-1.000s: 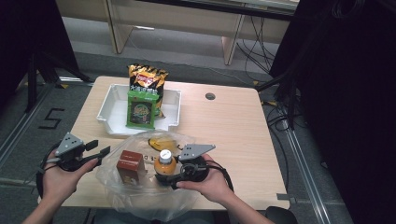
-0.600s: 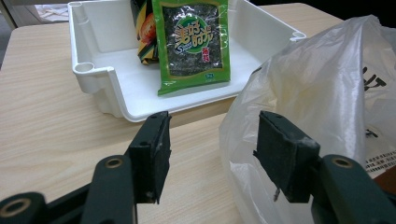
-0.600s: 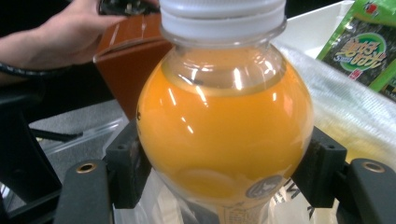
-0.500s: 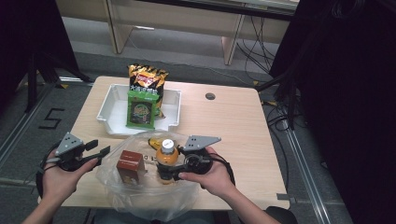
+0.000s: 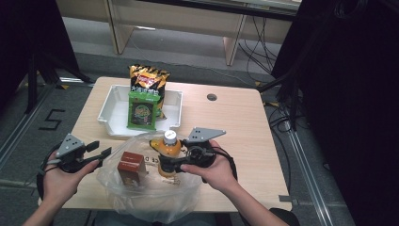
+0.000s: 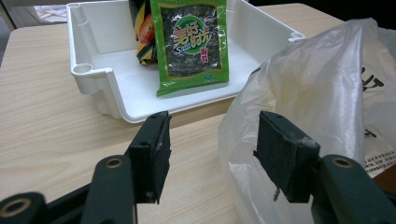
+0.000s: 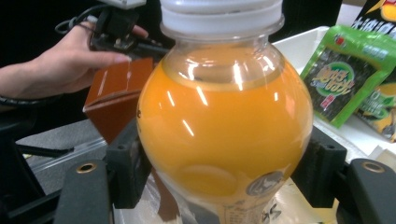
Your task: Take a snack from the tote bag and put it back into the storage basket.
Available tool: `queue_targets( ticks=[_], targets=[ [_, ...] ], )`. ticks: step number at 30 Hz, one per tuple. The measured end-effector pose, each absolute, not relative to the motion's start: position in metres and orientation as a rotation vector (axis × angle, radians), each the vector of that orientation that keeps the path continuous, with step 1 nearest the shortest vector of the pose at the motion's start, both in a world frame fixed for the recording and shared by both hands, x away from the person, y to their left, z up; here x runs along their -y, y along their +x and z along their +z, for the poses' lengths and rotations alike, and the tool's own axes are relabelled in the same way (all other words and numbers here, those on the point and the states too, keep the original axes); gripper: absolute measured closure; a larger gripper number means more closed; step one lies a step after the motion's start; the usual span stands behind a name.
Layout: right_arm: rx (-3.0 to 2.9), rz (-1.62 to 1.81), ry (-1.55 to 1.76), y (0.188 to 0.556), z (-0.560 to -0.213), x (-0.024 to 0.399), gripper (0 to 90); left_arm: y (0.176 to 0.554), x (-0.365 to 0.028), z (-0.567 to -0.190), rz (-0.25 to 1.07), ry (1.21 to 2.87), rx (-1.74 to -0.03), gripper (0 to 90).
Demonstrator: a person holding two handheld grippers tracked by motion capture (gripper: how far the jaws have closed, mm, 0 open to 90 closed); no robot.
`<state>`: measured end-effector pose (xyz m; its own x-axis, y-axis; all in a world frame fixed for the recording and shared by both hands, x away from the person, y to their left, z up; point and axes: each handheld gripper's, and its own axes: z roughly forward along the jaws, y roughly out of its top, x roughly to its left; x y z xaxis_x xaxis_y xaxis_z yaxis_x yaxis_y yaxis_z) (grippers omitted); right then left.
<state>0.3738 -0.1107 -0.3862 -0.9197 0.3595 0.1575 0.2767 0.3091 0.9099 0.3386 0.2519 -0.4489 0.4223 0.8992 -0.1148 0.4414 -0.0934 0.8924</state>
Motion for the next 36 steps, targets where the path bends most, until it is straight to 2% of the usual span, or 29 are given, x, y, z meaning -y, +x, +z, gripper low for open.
queue_targets(
  ticks=[26,36],
  targets=[
    [-2.385,1.75,0.693,0.404,-0.356,0.11,32.3,0.339,-0.251,-0.449,0.592,1.708,-1.17,44.2],
    [-2.351,1.746,0.722,0.421,-0.355,0.106,32.4,0.339,-0.251,-0.449,0.591,1.709,-1.167,44.2]
  ],
)
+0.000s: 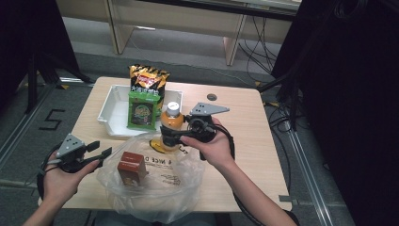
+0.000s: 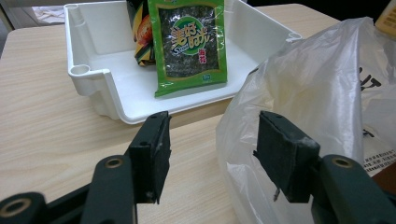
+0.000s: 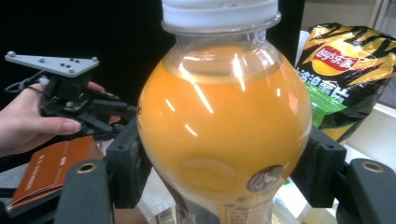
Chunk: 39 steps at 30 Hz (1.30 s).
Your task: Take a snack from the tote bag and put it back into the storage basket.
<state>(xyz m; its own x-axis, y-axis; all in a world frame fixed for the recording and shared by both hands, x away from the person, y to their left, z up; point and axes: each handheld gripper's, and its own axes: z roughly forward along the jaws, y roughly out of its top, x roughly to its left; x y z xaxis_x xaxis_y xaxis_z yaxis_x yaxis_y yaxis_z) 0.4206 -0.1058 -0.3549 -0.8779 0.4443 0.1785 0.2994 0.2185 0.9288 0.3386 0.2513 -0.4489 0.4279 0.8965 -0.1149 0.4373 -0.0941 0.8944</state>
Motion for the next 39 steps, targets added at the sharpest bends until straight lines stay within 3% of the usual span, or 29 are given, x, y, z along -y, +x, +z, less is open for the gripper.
queue_targets(
  ticks=[39],
  targets=[
    [-2.3,1.712,0.804,0.463,-0.351,0.095,32.4,0.339,-0.252,-0.448,0.588,1.705,-1.163,44.2]
  ],
)
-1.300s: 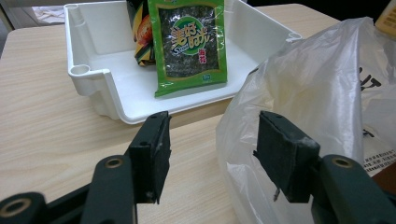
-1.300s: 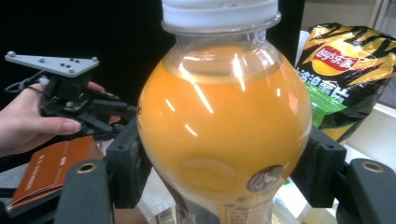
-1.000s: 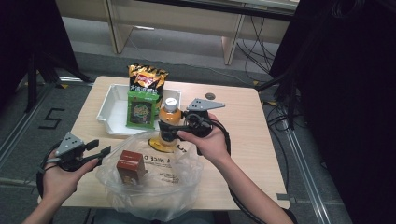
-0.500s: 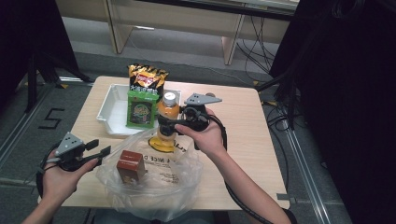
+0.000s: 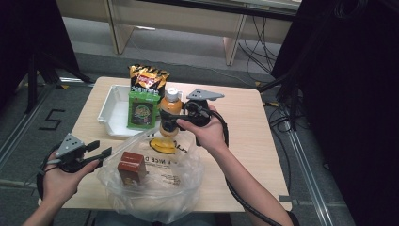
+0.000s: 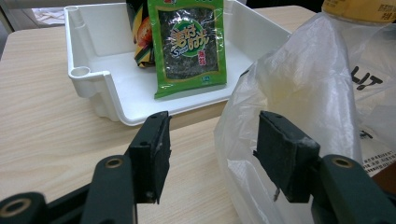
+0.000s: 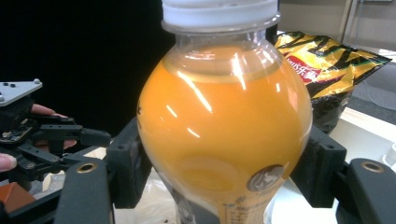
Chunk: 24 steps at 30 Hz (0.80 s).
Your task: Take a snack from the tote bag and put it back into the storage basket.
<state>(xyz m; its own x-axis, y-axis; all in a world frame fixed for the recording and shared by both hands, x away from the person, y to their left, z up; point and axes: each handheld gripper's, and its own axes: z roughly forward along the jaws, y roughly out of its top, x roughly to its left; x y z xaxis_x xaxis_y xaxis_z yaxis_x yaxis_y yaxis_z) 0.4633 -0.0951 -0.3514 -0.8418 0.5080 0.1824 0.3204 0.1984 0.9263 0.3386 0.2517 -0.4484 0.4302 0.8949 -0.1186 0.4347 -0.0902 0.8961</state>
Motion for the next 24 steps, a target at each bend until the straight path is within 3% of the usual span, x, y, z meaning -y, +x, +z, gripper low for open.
queue_targets(
  ticks=[24],
  targets=[
    [-2.287,1.672,0.846,0.479,-0.355,0.088,32.3,0.339,-0.251,-0.448,0.588,1.703,-1.162,44.2]
  ],
)
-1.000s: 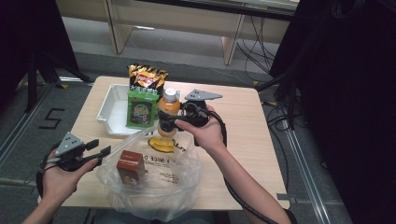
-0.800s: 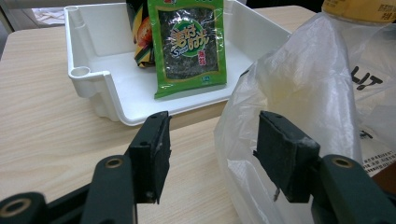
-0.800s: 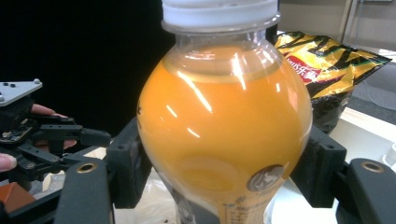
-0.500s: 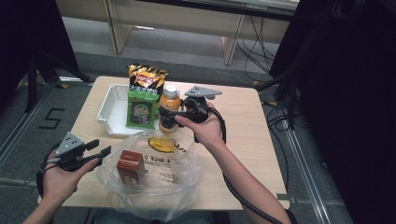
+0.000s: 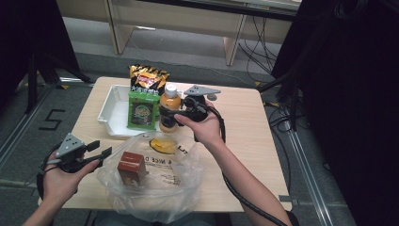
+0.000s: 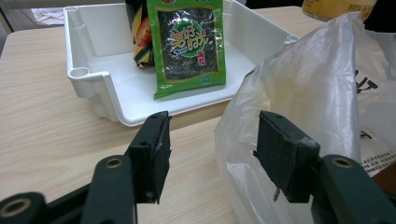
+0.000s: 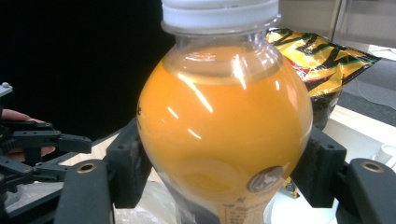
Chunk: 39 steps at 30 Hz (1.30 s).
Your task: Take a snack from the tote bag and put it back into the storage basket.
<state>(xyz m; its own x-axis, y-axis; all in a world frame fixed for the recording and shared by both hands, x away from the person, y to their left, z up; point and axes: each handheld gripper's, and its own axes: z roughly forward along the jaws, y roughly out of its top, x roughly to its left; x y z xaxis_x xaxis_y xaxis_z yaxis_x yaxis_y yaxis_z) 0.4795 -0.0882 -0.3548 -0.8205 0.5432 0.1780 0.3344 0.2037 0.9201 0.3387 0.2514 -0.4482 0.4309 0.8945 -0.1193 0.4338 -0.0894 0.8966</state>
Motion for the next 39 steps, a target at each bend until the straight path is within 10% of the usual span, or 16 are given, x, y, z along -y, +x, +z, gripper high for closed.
queue_targets(
  ticks=[39],
  targets=[
    [-2.264,1.597,0.931,0.515,-0.366,0.077,32.3,0.339,-0.253,-0.447,0.593,1.696,-1.163,44.2]
  ],
)
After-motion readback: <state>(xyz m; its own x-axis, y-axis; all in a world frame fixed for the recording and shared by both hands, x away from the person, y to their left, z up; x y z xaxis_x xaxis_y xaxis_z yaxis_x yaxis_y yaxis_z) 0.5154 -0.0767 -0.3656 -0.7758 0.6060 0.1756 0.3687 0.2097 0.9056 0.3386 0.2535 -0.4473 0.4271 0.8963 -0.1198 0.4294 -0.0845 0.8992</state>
